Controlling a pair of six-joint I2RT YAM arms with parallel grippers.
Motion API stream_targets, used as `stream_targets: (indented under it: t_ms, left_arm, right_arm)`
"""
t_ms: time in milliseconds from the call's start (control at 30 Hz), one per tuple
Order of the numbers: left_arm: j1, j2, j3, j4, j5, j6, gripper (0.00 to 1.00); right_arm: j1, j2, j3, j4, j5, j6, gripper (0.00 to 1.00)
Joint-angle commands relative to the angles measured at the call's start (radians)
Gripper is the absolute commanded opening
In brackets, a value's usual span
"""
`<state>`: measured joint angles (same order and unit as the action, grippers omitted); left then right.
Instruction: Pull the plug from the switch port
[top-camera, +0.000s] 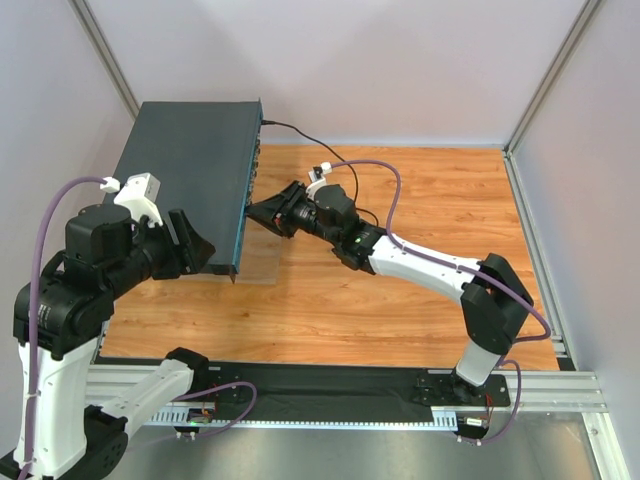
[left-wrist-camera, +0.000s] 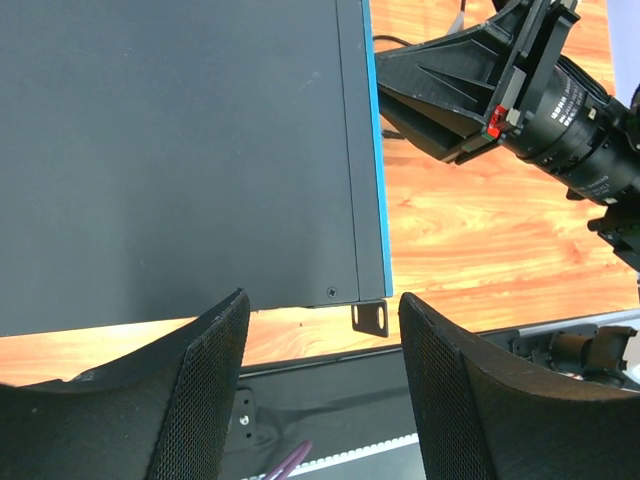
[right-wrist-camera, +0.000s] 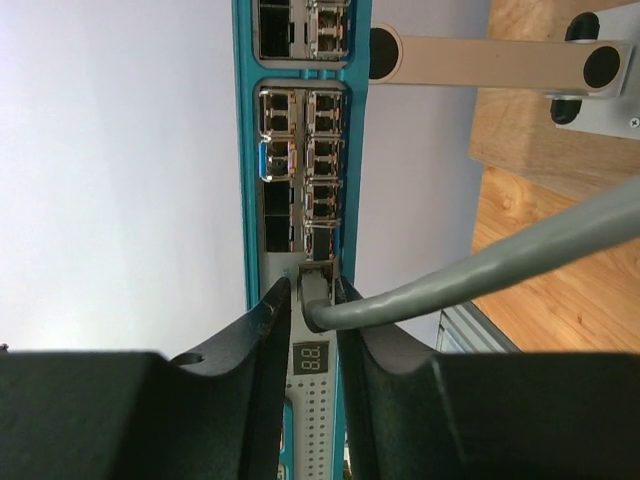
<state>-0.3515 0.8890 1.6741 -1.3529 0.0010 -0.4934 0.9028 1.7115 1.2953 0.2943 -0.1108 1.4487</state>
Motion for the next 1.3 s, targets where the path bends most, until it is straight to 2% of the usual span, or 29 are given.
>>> stream_targets:
  t_ms: [0, 167, 200, 300, 333, 367, 533, 633, 933, 1100, 1267]
  left_arm:
    - [0.005, -0.009, -0.005, -0.009, 0.021, -0.005, 0.69]
    - [0.005, -0.015, -0.007, -0.020, 0.016, -0.001, 0.69]
    - [0.005, -0.015, -0.007, -0.022, 0.013, -0.001, 0.69]
    - [0.005, -0.018, -0.008, -0.025, 0.016, 0.001, 0.69]
    - [0.005, -0.016, -0.008, -0.026, 0.019, -0.002, 0.69]
    - [0.003, -0.016, -0.008, -0.025, 0.017, -0.004, 0.68]
    - [0.005, -0.015, -0.014, -0.023, 0.030, -0.008, 0.68]
    - [0.005, -0.015, -0.020, -0.020, 0.036, -0.016, 0.67]
    - [0.005, -0.015, -0.024, -0.015, 0.040, -0.014, 0.66]
    - [0.005, -0.016, -0.019, -0.018, 0.034, -0.013, 0.66]
    - [0.005, -0.015, -0.019, -0.011, 0.034, -0.019, 0.65]
  right_arm:
    - [-0.001, 0.034, 0.058, 0.143, 0.048, 0.030, 0.26]
    - [0.001, 0.037, 0.044, 0.171, 0.059, 0.032, 0.22]
    - [-0.001, 0.036, 0.039, 0.177, 0.060, 0.029, 0.12]
    - [-0.001, 0.042, 0.035, 0.239, 0.031, 0.042, 0.05]
    - [-0.001, 0.049, 0.027, 0.265, 0.020, 0.050, 0.06]
    - [-0.001, 0.051, 0.029, 0.279, 0.002, 0.052, 0.14]
    - [0.005, 0.014, 0.035, 0.160, 0.002, -0.007, 0.33]
    - [0.010, -0.001, -0.002, 0.180, 0.003, -0.004, 0.34]
    - [0.011, 0.025, 0.027, 0.210, -0.039, 0.036, 0.28]
    - [0.021, -0.003, -0.007, 0.186, -0.027, 0.045, 0.32]
    - [0.021, -0.013, -0.036, 0.193, -0.030, 0.058, 0.32]
